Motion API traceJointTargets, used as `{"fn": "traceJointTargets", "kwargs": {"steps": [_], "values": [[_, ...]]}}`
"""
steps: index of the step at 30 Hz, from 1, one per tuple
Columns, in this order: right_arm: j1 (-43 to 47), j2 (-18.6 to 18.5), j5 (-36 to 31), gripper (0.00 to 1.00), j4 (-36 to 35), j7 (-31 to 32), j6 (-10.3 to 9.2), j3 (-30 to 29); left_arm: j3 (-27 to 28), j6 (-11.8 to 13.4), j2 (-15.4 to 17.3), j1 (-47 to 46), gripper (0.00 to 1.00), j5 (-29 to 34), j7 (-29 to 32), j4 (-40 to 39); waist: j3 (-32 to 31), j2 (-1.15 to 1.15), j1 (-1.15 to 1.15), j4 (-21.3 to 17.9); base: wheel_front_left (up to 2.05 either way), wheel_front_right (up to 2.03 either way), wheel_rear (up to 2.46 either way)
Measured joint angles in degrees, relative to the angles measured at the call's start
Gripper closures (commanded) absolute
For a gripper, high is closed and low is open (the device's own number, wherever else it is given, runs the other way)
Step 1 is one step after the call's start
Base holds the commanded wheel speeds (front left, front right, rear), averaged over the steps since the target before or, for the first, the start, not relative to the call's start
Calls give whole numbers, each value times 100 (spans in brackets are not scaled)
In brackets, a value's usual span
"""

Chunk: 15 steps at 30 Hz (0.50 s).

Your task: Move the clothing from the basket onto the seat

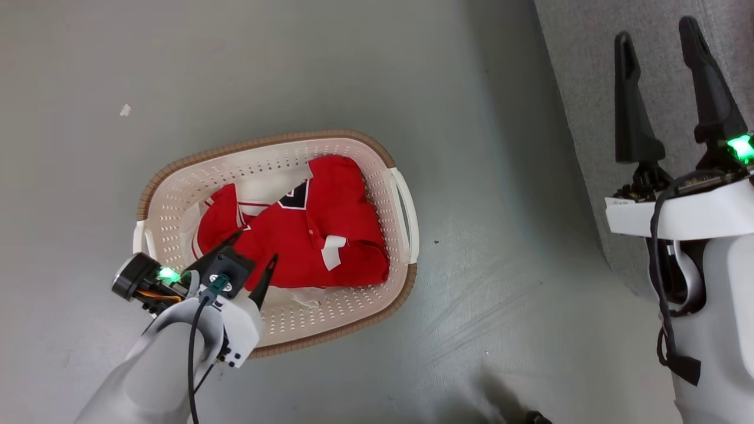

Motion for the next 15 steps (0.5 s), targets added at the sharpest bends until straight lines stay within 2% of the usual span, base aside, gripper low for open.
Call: {"fn": "traceJointTargets", "kwargs": {"steps": [15], "values": [[-812, -5, 51, 0, 301, -24, 0, 135, 157, 4, -2, -487, 0, -43, 5, 416, 547, 0, 0, -165, 0, 0, 0]]}}
